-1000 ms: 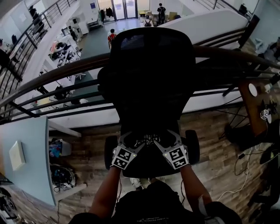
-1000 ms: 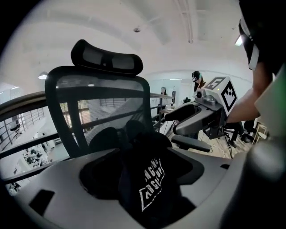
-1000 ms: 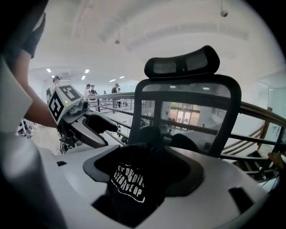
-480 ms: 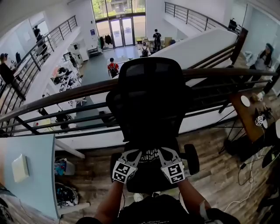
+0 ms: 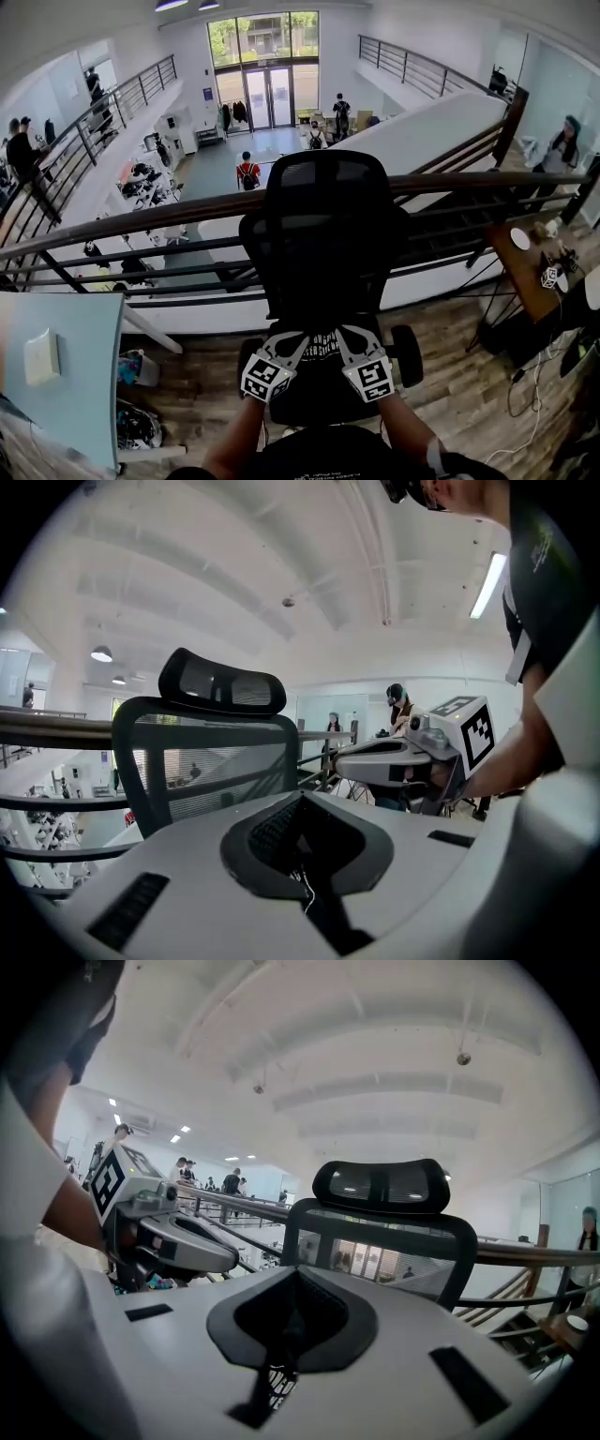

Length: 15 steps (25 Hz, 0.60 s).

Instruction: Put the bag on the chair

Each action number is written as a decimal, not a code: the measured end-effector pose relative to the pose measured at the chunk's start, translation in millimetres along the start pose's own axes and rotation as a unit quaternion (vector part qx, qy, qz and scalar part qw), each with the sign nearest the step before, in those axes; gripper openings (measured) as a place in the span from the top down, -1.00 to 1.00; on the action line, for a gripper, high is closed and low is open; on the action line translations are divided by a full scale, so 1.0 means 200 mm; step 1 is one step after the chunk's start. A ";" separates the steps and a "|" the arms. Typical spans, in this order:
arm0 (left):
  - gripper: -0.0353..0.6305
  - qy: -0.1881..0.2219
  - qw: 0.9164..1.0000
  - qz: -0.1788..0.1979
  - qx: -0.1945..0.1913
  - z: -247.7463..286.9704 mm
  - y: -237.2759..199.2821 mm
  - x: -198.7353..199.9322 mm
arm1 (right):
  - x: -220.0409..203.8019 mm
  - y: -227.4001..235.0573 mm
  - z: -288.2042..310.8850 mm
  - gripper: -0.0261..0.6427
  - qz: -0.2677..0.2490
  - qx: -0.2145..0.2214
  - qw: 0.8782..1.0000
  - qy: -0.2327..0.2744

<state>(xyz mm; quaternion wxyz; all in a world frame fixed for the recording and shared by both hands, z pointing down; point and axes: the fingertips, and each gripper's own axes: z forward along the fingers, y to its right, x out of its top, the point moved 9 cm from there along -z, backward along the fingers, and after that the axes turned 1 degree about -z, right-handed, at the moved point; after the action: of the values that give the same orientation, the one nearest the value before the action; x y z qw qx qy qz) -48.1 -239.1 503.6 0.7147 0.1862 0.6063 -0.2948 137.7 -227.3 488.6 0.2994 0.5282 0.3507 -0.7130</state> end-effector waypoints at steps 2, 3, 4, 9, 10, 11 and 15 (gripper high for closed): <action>0.86 0.001 1.000 0.007 -0.002 -0.01 0.02 0.01 | 0.01 -0.01 -0.01 0.87 0.001 -0.003 1.000 0.004; 0.86 0.001 1.000 0.009 -0.002 -0.01 0.03 0.02 | 0.02 -0.01 -0.02 0.87 0.001 -0.003 1.000 0.006; 0.86 0.000 1.000 0.009 -0.003 -0.02 0.03 0.02 | 0.02 -0.01 -0.02 0.87 0.001 -0.004 1.000 0.006; 0.86 -0.001 1.000 0.007 -0.007 -0.04 0.04 0.03 | 0.01 -0.01 -0.03 0.87 -0.007 -0.005 1.000 0.008; 0.86 -0.004 1.000 0.006 -0.008 -0.04 0.03 0.03 | 0.01 -0.02 -0.03 0.87 -0.005 -0.005 1.000 0.009; 0.86 -0.006 1.000 0.005 -0.009 -0.04 0.03 0.02 | 0.01 -0.02 -0.03 0.86 -0.005 -0.006 1.000 0.008; 0.86 -0.006 1.000 0.003 -0.013 -0.05 0.04 0.01 | 0.00 -0.02 -0.03 0.87 -0.004 -0.008 1.000 0.006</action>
<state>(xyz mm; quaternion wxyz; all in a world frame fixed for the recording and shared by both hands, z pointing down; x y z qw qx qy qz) -51.1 -227.9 498.1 0.7216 0.1774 0.6050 -0.2860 138.2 -221.0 488.7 0.2988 0.5285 0.3604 -0.7082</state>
